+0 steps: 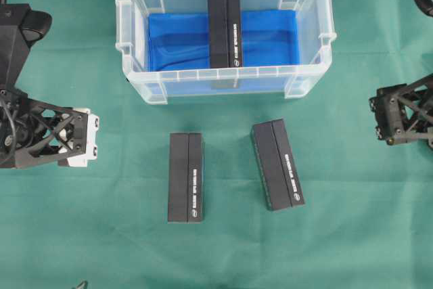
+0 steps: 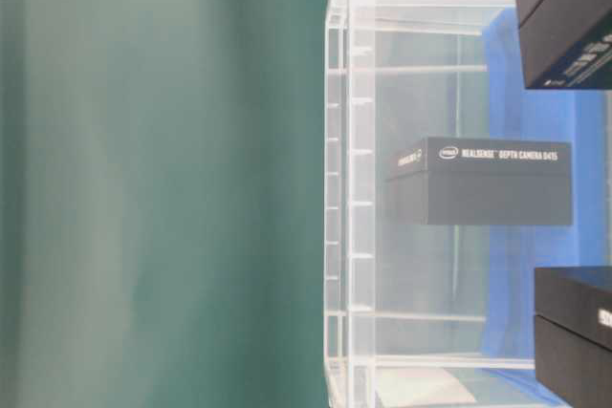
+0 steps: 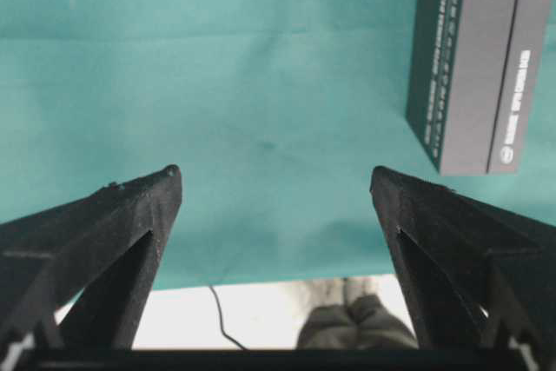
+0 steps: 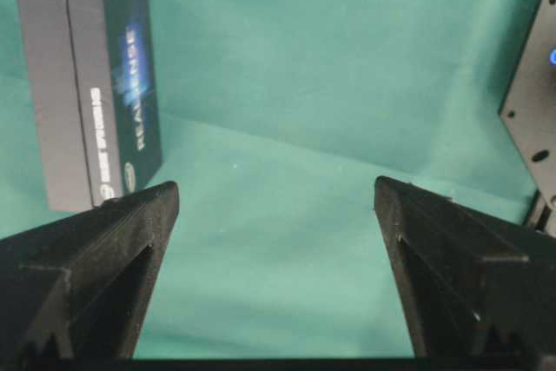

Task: Take the box out of the case with both arms.

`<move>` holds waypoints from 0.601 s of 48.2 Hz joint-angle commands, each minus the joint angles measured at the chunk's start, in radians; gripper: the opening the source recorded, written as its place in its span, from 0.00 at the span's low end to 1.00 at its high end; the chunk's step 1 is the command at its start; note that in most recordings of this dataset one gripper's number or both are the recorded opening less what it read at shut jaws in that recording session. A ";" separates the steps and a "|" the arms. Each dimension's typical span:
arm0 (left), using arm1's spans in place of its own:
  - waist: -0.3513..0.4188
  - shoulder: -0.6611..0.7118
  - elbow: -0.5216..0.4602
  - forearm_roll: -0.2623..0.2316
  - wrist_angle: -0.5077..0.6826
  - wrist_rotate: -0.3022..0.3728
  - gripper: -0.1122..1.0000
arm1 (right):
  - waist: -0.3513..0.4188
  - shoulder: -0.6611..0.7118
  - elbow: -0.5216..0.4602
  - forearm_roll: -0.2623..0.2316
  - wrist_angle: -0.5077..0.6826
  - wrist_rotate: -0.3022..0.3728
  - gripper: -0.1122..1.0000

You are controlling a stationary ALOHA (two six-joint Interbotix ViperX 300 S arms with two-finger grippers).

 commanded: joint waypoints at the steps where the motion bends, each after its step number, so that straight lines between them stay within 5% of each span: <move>1: -0.003 -0.014 -0.011 0.002 -0.002 0.002 0.87 | 0.003 -0.005 -0.011 -0.002 -0.003 0.003 0.91; 29: 0.028 -0.028 0.000 0.000 0.014 0.021 0.87 | -0.037 -0.009 -0.009 -0.008 -0.003 -0.017 0.91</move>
